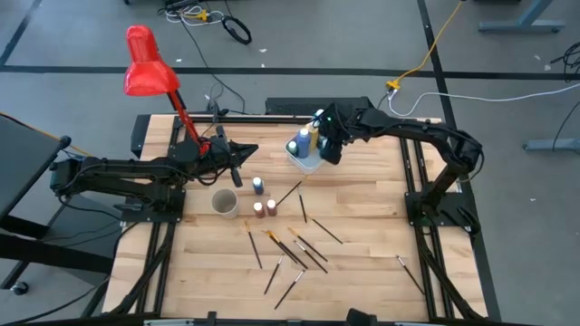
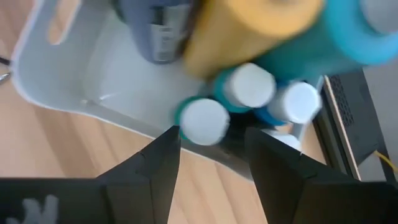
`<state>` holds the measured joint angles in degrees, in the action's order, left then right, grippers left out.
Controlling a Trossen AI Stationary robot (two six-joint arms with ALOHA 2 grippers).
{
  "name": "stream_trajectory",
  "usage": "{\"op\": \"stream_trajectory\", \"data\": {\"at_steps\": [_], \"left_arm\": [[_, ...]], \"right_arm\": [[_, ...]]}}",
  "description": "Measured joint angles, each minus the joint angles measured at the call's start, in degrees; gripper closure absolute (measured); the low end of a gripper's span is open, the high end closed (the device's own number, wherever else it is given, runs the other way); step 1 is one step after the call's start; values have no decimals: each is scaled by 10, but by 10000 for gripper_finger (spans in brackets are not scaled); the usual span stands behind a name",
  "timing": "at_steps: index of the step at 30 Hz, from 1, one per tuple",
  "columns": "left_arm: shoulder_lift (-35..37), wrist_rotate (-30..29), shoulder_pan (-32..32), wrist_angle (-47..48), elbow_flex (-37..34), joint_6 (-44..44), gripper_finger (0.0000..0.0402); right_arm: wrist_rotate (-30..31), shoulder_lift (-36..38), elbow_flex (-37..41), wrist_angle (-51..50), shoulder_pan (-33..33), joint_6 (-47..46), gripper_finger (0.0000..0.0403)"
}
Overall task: Pick & Place Paint Supplies
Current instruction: Put the small light green paint bottle into the white bin
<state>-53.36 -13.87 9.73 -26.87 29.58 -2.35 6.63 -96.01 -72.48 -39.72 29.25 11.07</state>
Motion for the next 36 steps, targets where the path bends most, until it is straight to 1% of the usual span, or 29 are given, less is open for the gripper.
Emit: {"op": "stream_trajectory", "data": {"at_steps": [8, 10, 13, 16, 20, 23, 24, 27, 30, 34, 36], "left_arm": [[0, 0, 0, 0, 0, 0, 384], [0, 0, 0, 0, 0, 0, 384], [0, 0, 0, 0, 0, 0, 384], [0, 0, 0, 0, 0, 2, 384], [0, 0, 0, 0, 0, 5, 384], [0, 0, 0, 0, 0, 5, 384], [0, 0, 0, 0, 0, 5, 384], [0, 0, 0, 0, 0, 6, 384], [0, 0, 0, 0, 0, 6, 384], [0, 0, 0, 0, 0, 6, 384], [0, 0, 0, 0, 0, 6, 384]], "right_arm": [[-2, 0, 0, 29, -45, 11, 229], [-14, 0, 0, 39, -55, 25, 235], [-15, -12, 0, 52, -64, 31, 252], [-13, -34, 1, 52, -63, 24, 283], [-7, -68, 1, 50, -62, 18, 340], [22, -83, 1, 51, -61, 17, 385], [37, -86, 1, 50, -61, 17, 393], [75, -94, 1, 51, -59, 13, 391], [76, -100, 1, 49, -52, 3, 388], [77, -102, 1, 50, -45, -1, 399], [94, -102, 1, 50, -44, -1, 397]]}}
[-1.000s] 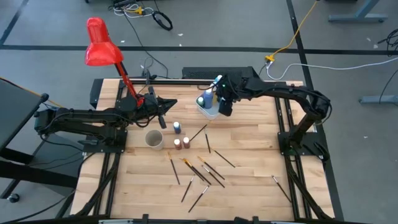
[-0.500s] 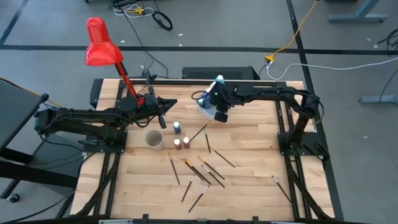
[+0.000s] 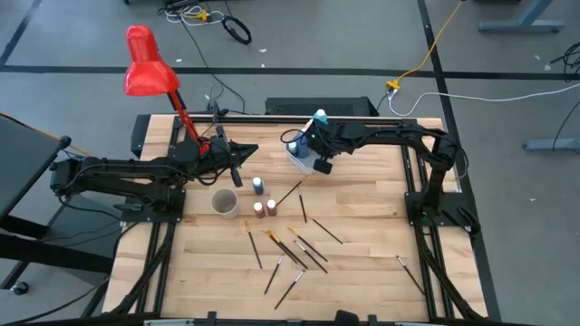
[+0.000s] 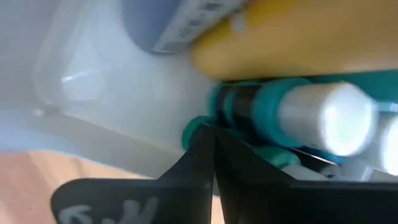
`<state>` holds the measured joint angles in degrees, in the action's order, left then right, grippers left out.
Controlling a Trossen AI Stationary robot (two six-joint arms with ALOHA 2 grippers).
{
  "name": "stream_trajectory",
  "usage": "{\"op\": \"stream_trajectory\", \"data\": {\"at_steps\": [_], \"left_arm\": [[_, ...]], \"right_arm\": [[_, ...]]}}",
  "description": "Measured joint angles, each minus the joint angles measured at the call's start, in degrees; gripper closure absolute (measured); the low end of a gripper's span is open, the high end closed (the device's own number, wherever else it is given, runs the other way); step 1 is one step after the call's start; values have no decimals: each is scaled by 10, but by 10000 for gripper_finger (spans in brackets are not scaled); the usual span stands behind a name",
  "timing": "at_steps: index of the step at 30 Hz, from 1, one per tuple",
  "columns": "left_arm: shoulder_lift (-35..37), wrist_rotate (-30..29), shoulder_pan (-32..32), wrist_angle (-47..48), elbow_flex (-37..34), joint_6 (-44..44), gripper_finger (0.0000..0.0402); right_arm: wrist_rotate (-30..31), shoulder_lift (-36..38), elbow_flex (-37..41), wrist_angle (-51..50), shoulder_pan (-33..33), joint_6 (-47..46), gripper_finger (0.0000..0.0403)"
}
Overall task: Pick & Place Paint Supplies
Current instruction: Put the small light green paint bottle into the white bin
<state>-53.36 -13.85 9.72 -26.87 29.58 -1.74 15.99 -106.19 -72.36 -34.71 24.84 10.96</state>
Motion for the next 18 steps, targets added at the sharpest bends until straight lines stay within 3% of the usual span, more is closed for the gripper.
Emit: {"op": "stream_trajectory", "data": {"at_steps": [4, 18], "left_arm": [[0, 0, 0, 0, 0, 0, 384], [0, 0, 0, 0, 0, 0, 384]], "right_arm": [[34, 0, 0, -10, -1, 4, 397], [-4, 17, 0, -34, -19, -24, 399]]}}
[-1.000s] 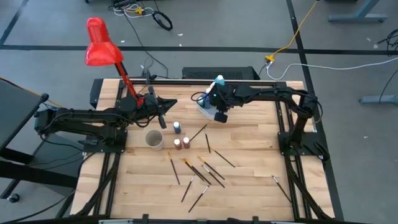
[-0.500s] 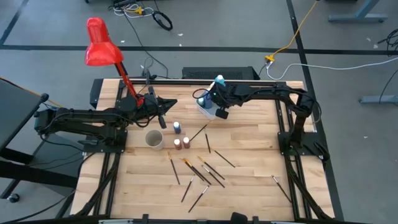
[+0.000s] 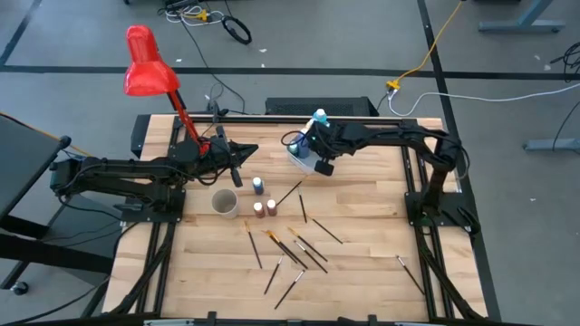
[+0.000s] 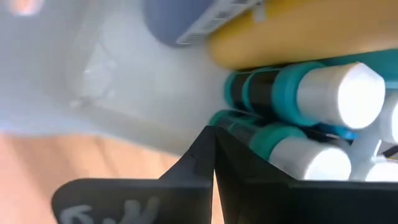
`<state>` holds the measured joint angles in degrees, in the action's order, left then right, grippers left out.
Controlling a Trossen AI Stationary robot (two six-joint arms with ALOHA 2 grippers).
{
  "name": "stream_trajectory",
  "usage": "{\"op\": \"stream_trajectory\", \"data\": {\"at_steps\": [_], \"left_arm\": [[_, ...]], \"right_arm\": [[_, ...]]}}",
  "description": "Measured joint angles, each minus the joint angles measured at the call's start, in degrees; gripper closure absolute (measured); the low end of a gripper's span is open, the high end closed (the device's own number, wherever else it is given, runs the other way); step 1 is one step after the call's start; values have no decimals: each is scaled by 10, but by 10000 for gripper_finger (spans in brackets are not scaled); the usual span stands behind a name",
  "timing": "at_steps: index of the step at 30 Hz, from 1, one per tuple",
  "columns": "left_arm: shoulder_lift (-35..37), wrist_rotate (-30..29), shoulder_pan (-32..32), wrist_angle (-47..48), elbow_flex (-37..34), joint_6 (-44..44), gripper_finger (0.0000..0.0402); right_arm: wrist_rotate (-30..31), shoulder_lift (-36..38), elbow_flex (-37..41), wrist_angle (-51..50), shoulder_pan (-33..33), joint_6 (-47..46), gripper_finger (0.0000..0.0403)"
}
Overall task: Pick & Place Paint Supplies
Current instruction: Put the small light green paint bottle into the white bin, then put the small red paint bottle into the white bin
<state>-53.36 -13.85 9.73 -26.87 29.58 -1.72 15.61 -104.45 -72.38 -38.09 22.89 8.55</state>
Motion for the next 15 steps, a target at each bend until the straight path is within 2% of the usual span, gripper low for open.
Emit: {"op": "stream_trajectory", "data": {"at_steps": [7, 11, 15], "left_arm": [[0, 0, 0, 0, 0, -3, 384], [0, 7, 0, 0, 0, -4, 384], [0, 32, 0, 0, 0, -5, 384]], "right_arm": [[0, 64, 0, -18, -38, -4, 387], [2, 114, 0, -19, -59, -4, 362], [31, 165, 0, -35, -81, -8, 329]]}}
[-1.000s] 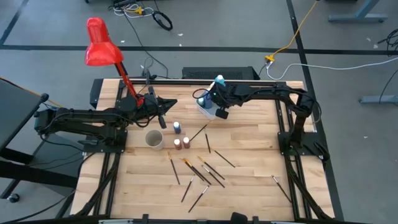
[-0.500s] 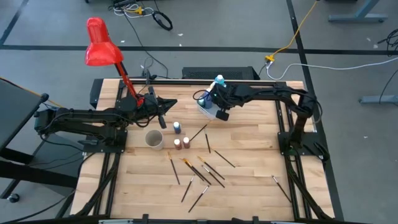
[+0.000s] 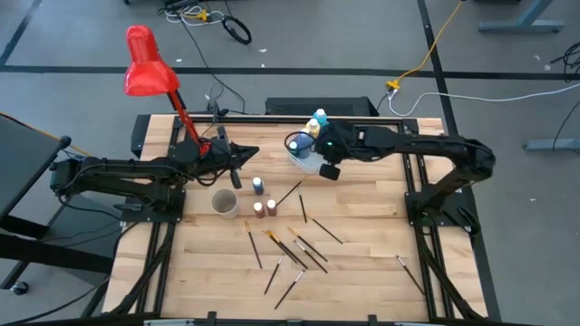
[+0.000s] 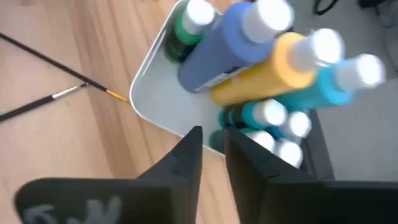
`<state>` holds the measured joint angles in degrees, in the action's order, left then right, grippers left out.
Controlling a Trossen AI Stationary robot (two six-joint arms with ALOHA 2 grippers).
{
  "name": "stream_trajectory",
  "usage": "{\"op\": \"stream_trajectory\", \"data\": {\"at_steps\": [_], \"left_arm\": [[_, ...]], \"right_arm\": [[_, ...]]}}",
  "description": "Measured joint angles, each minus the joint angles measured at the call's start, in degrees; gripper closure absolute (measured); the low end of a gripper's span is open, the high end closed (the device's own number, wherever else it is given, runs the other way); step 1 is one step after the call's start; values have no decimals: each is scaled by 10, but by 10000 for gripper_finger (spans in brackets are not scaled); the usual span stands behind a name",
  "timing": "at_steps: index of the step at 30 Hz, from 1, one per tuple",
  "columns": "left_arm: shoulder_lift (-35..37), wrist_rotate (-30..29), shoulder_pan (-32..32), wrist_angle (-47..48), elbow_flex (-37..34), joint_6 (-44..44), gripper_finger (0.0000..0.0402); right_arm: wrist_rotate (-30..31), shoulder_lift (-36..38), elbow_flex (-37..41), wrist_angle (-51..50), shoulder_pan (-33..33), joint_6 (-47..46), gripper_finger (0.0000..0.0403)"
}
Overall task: Pick & Place Paint Supplies
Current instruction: Put the small red paint bottle into the white bin
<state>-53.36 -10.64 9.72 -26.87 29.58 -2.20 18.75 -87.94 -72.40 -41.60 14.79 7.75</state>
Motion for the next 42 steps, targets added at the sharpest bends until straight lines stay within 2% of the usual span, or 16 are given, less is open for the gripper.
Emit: {"op": "stream_trajectory", "data": {"at_steps": [3, 7, 12, 16, 22, 26, 30, 42], "left_arm": [[0, 17, 0, 0, 0, 0, 384], [0, 30, 0, 1, 0, 0, 384], [0, 55, 0, 4, 0, -1, 382], [-9, 85, 0, 2, 0, 5, 366], [-52, 90, -5, -33, 0, 36, 320], [-92, 90, -22, -62, 0, 63, 298], [-122, 90, -41, -80, 0, 62, 290], [-133, 91, -113, -77, 0, 90, 298]], "right_arm": [[12, 38, 0, -20, -15, -37, 306], [-26, 83, 1, -59, -35, -103, 290], [-29, 158, 68, -32, -65, -133, 286], [-31, 235, 164, 38, -94, -162, 289], [-52, 311, 312, 244, -127, -157, 291], [-110, 330, 382, 334, -137, -157, 292], [-149, 333, 424, 363, -146, -157, 292], [-217, 333, 453, 425, -168, -148, 292]]}}
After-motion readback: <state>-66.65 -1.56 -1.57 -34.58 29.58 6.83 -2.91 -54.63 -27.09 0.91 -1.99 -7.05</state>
